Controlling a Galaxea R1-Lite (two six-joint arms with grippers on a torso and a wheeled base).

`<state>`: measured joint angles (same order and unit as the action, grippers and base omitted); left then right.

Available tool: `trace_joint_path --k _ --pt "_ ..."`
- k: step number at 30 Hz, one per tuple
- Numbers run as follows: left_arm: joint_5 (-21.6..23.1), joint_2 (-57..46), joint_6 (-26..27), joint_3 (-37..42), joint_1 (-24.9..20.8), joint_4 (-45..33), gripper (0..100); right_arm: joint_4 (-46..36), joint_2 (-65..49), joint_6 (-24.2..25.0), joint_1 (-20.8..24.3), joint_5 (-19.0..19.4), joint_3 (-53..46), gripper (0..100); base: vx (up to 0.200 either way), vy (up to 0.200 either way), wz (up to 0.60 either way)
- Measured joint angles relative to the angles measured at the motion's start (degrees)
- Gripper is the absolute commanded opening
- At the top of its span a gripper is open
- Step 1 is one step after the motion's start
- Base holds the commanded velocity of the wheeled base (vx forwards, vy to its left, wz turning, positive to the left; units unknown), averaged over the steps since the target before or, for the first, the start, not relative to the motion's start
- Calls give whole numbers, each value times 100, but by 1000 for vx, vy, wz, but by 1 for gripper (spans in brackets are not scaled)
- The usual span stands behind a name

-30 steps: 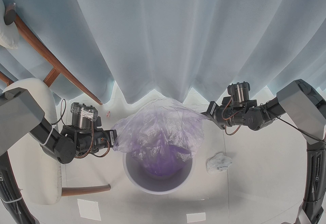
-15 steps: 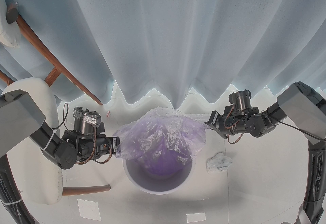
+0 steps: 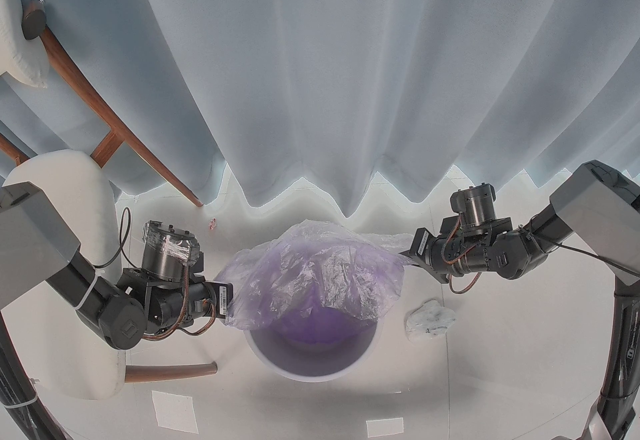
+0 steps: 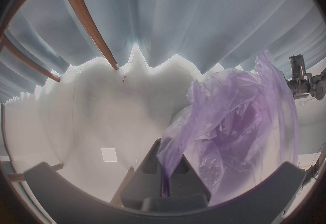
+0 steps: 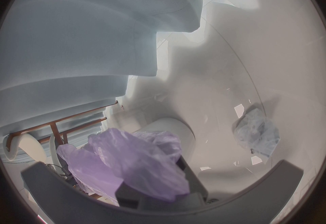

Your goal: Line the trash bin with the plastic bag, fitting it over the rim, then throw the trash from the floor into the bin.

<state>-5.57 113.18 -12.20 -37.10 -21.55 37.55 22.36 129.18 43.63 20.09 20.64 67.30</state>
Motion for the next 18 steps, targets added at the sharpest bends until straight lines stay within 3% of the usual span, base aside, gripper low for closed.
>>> trace_joint_path --k 7,13,18 --pt "-4 -77 11 196 -123 4 0 310 -204 -15 60 -28 -352 0 0 0 0" --pt "-1 -127 156 306 -129 9 0 897 -265 -20 116 -375 -667 0 0 0 0" --pt "-33 -149 184 361 -127 11 0 1079 -324 13 171 -447 -859 0 0 0 0"
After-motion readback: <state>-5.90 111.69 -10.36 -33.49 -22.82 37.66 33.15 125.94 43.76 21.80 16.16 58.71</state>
